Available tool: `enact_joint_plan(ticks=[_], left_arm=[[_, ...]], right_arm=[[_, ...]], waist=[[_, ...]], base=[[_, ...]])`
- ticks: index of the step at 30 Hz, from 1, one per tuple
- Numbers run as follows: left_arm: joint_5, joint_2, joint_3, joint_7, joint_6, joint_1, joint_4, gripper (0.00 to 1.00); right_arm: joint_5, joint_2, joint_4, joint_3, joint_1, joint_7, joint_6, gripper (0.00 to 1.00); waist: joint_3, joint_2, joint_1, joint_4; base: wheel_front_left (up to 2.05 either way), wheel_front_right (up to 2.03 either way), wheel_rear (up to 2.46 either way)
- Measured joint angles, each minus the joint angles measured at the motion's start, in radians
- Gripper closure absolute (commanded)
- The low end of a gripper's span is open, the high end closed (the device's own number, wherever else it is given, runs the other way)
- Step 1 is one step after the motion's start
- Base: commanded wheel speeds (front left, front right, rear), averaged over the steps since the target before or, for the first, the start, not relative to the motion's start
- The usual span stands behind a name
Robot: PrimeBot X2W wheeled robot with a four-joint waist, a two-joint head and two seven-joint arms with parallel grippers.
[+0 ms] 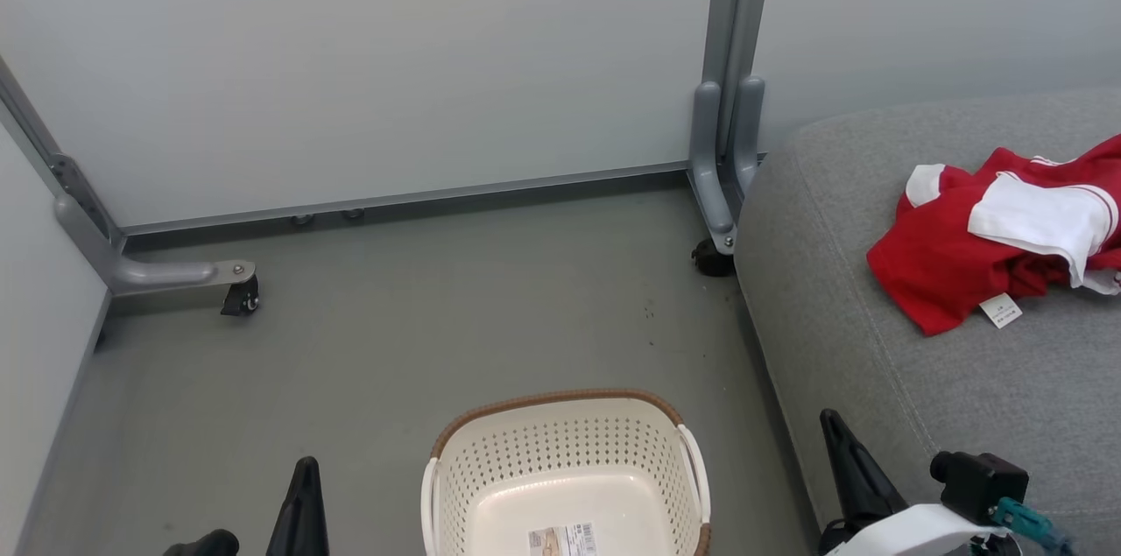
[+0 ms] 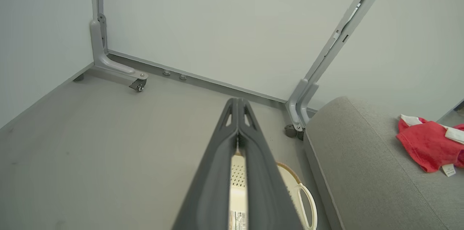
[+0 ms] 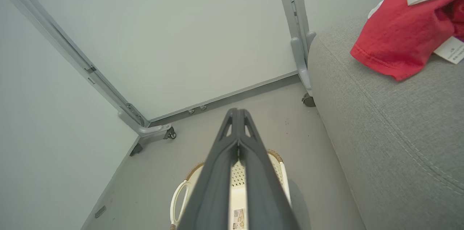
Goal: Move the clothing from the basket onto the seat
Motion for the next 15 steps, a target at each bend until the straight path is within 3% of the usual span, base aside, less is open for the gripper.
enact_joint_plan(ticks=[15], left_arm=[[-0.239, 0.008, 0.030, 0.054, -0.025, -0.060, 0.027, 1.00]], right_arm=[[0.241, -0.002, 0.007, -0.043, -0.040, 0.052, 0.000, 1.00]], waist=[[0.016, 0.0000, 0.0000, 0.006]], base=[[0.00, 0.00, 0.00]])
